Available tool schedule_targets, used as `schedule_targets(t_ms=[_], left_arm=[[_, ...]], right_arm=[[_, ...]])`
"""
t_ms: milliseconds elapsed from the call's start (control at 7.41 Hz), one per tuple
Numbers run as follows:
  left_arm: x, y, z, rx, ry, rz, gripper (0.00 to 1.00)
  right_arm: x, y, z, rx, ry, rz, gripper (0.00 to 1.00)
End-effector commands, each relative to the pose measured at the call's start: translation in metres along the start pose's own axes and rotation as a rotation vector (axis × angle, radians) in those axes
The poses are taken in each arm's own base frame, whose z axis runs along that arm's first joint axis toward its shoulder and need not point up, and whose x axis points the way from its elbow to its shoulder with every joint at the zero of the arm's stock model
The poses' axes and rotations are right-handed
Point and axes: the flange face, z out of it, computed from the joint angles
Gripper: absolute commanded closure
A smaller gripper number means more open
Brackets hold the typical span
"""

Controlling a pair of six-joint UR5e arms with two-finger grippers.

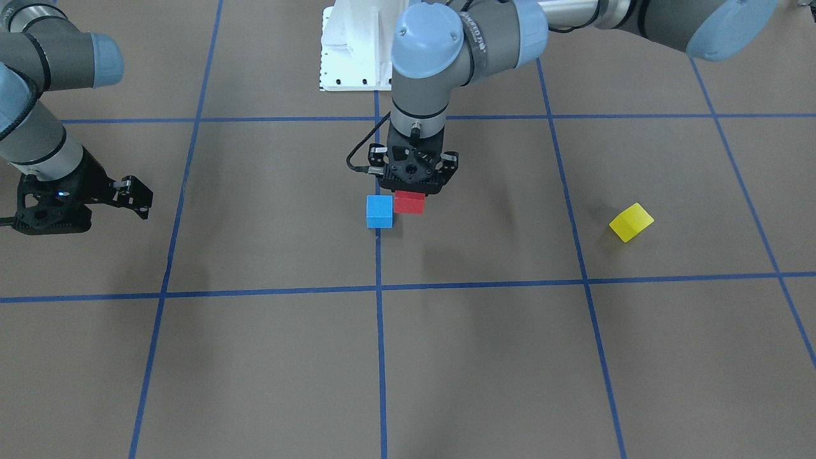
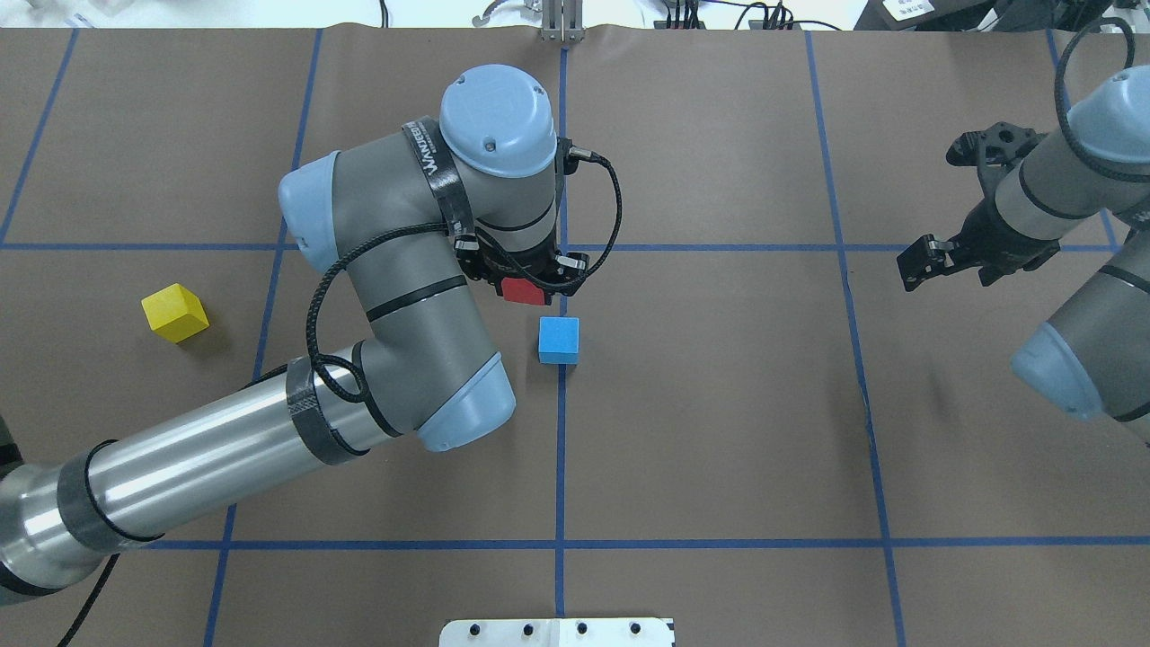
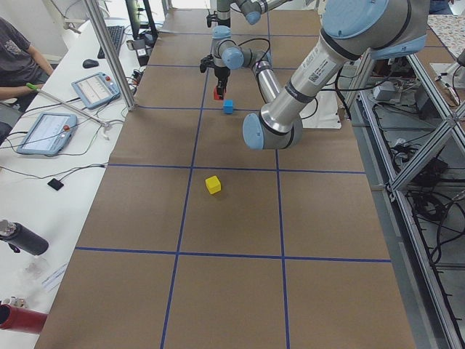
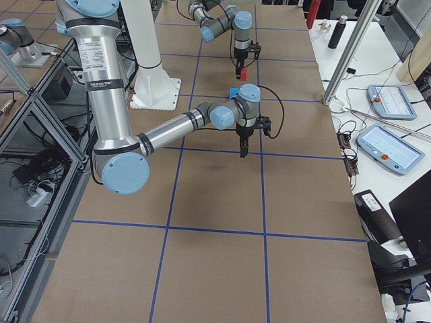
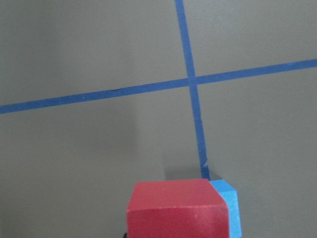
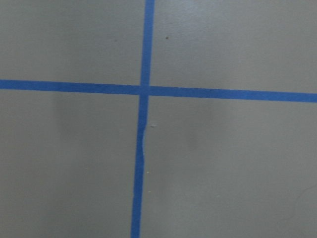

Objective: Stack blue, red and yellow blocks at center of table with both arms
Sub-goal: 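Carry the red cube with the left gripper above the blue cube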

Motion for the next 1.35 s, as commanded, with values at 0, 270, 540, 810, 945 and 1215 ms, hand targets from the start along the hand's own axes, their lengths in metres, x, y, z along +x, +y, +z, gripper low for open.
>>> schedule_targets(t_ms=[0,270,540,810,945,1215], left_arm=[[0.01,0.004,0.022,-0.07,0.006,0.046,1.0],[0.024,0.02,0.034,-0.094,0.007,0.055,1.0],[0.028,0.021,0.034,-0.095,0.01,0.046,1.0],[0.035,0.015,0.04,-0.094,0.011,-0.007,1.0],[0.038,0.015,0.045,-0.093,0.016,-0.043,1.0],[0.039,0.012,0.054,-0.084,0.031,-0.077,1.0]], right_arm=[[0.028,0.001,-0.002,0.001,0.018,-0.025,0.0],[0.03,0.001,-0.001,-0.001,0.021,-0.021,0.0],[0.031,0.002,0.002,-0.014,0.014,-0.014,0.0],[0.034,0.001,0.007,-0.025,0.017,-0.005,0.0],[0.034,0.001,0.008,-0.026,0.017,-0.005,0.0],[0.034,0.001,0.008,-0.026,0.017,-0.003,0.0]])
